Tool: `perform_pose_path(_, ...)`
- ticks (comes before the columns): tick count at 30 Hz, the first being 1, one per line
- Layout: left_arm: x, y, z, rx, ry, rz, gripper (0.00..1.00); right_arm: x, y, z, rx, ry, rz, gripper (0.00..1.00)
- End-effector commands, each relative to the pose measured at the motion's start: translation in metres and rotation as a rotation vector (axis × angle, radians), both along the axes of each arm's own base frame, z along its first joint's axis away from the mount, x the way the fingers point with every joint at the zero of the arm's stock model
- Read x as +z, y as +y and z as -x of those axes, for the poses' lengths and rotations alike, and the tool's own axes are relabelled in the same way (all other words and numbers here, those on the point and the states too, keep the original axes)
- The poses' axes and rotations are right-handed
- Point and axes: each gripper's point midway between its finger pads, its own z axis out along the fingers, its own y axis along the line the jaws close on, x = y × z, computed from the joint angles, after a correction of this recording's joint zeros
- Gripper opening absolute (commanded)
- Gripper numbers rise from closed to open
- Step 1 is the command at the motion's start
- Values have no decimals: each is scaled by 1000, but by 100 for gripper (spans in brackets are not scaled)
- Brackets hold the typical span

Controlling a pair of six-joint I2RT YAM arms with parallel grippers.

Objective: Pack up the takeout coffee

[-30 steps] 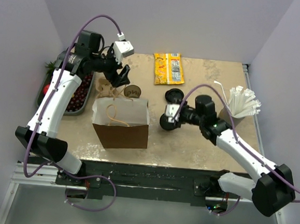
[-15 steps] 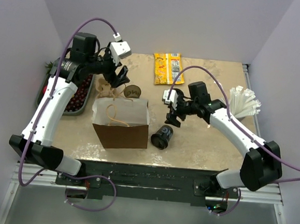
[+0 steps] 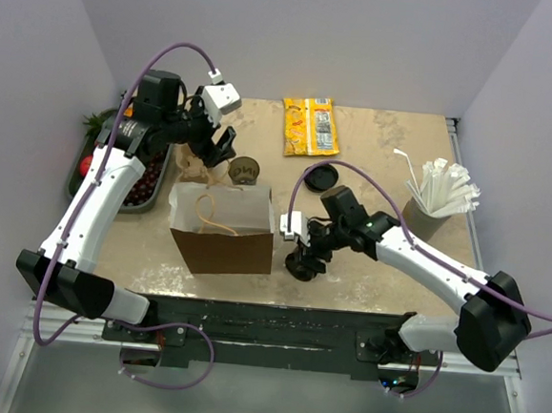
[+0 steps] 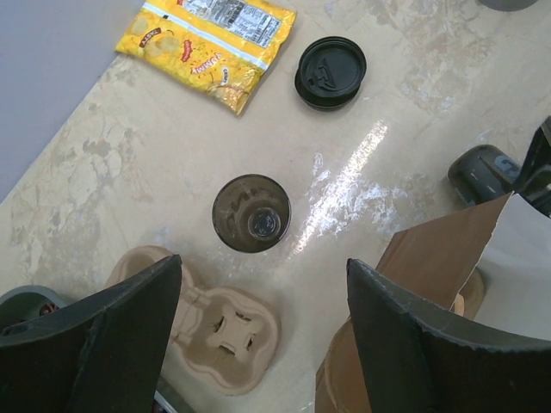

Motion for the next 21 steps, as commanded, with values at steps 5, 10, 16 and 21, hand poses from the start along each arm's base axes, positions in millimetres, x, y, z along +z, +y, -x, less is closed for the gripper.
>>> perform_pose_path(5, 9, 5, 0, 30, -29, 15, 81, -11, -10, -8, -133, -62, 80, 56)
perform_pose_path(10, 11, 3, 0, 21, -35, 21, 82, -19, -13, -9, -139, -115, 129, 53)
perform_pose_path(16, 11, 1, -2, 4, -52, 17, 82, -30, -20, -3, -98, -96, 209, 47)
perform_pose_path(21, 15, -2, -8, -6, -67, 30, 82, -22, -21, -11, -106, -133, 219, 26)
